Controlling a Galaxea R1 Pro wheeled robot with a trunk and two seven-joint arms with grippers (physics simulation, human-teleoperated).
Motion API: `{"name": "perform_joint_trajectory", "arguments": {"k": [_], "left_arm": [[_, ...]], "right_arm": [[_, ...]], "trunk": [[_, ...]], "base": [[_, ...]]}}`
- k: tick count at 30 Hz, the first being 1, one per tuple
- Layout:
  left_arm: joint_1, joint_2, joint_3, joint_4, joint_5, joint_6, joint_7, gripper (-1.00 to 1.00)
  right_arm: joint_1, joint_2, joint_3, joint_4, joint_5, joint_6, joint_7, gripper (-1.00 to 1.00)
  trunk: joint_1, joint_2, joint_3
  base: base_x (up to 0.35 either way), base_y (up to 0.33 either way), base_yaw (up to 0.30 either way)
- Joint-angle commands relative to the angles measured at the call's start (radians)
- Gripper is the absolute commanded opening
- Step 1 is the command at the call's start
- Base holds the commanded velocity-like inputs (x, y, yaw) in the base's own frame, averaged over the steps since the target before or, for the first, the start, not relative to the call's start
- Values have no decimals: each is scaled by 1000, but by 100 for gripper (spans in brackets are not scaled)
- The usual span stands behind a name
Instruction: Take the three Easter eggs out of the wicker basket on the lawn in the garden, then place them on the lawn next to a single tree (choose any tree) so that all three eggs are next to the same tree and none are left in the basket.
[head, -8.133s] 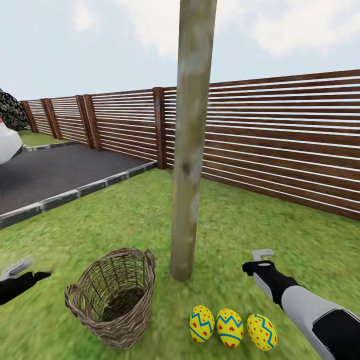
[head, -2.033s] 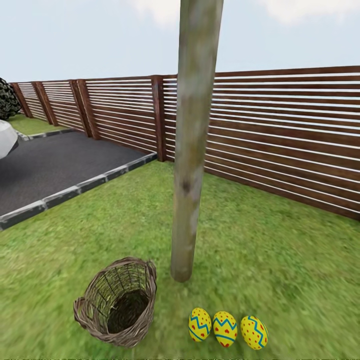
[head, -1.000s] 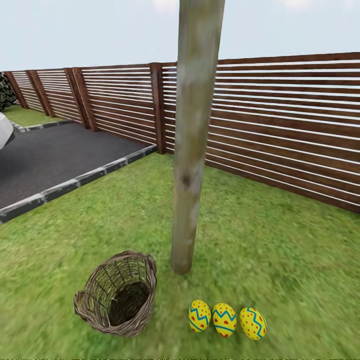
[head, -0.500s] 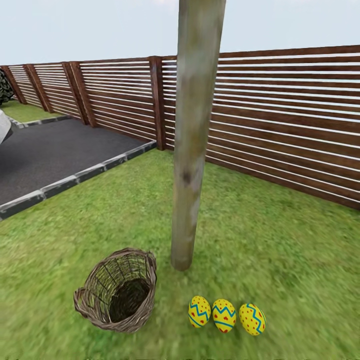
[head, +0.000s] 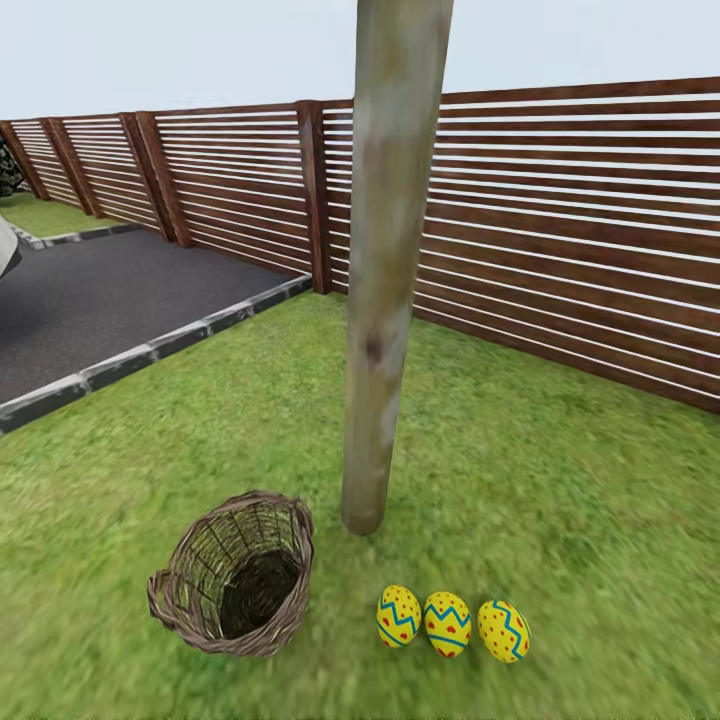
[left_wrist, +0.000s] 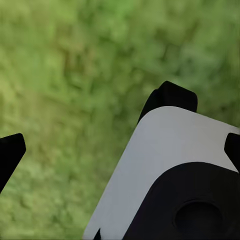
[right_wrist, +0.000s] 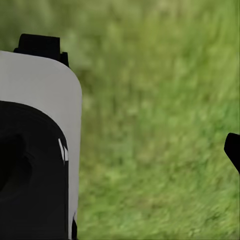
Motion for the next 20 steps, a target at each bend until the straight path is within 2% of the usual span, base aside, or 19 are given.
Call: {"name": "perform_joint_trajectory", "arguments": {"k": [1, 20], "left_arm": [[-1, 0, -8, 4, 10, -4, -7, 100], [-1, 0, -8, 4, 10, -4, -7, 100]], "right_arm": [[-1, -1, 9, 0, -7, 3, -2, 100], [-1, -3, 9, 0, -2, 3, -3, 100]], "trunk": [[0, 0, -1], [0, 0, -1]], "base": [[0, 0, 0], [0, 0, 0]]}}
